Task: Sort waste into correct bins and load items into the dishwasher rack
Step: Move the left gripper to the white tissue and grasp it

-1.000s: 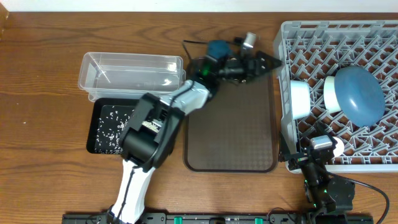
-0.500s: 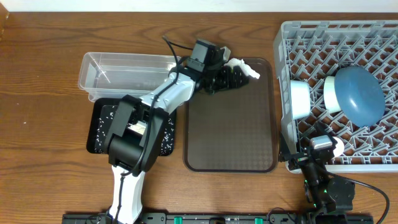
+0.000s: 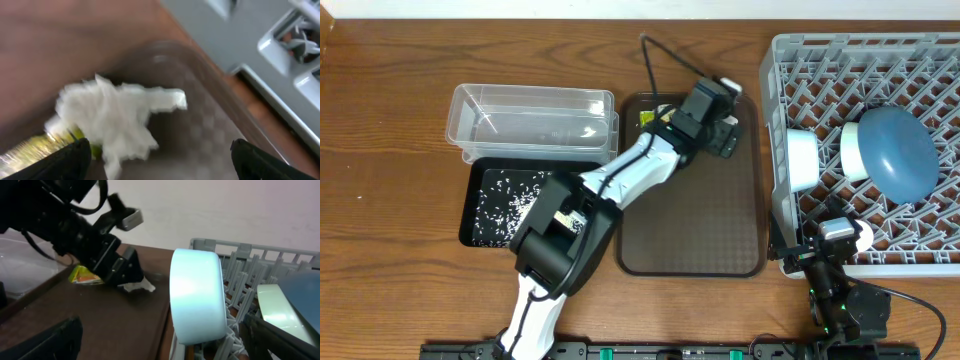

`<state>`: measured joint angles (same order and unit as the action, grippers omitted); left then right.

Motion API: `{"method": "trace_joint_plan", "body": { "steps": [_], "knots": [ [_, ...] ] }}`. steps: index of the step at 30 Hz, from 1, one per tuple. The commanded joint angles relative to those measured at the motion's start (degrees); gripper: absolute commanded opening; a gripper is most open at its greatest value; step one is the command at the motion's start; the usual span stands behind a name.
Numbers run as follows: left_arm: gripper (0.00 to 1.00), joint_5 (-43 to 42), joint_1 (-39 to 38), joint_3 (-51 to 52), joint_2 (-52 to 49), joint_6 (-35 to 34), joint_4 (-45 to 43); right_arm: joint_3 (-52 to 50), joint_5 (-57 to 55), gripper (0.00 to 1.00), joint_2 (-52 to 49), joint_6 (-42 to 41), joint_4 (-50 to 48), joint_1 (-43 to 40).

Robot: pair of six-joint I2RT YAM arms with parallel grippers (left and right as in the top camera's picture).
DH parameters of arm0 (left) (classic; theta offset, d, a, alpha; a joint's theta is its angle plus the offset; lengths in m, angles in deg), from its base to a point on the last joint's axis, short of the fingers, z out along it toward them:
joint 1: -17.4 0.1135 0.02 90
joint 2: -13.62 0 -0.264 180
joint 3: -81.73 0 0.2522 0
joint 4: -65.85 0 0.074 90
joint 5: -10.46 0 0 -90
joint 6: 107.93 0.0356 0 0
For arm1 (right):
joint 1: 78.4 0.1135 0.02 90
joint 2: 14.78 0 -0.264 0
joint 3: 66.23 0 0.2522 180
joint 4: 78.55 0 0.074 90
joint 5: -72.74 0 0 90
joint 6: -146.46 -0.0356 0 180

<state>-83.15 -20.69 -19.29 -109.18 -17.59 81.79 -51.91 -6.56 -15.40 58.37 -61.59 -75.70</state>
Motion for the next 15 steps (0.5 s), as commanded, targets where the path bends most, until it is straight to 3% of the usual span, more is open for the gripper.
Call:
{"method": "trace_joint_plan", "body": {
  "steps": [1,4,9,12,15],
  "knots": [
    [0.91,8.79,0.72,-1.22,-2.93,8.66,-2.49,-0.24,0.26,0.99,0.2,-0.59,0.0,-0.81],
    [0.89,8.46,1.53,-1.22,-5.35,8.59,-6.03,-0.24,0.26,0.99,0.2,-0.59,0.0,-0.81],
    [0.75,1.09,1.79,-1.22,-8.04,8.09,-7.96,-0.24,0.26,0.99,0.2,-0.59,0.0,-0.81],
    [0.6,0.61,1.46,-1.22,-8.57,6.16,-7.89,-0.24,0.26,0.99,0.2,-0.59,0.0,-0.81],
    [0.34,0.57,1.36,-1.22,-7.91,3.96,-6.25,-0.24,0.26,0.99,0.2,-0.59,0.0,-0.81]
  ]
}}
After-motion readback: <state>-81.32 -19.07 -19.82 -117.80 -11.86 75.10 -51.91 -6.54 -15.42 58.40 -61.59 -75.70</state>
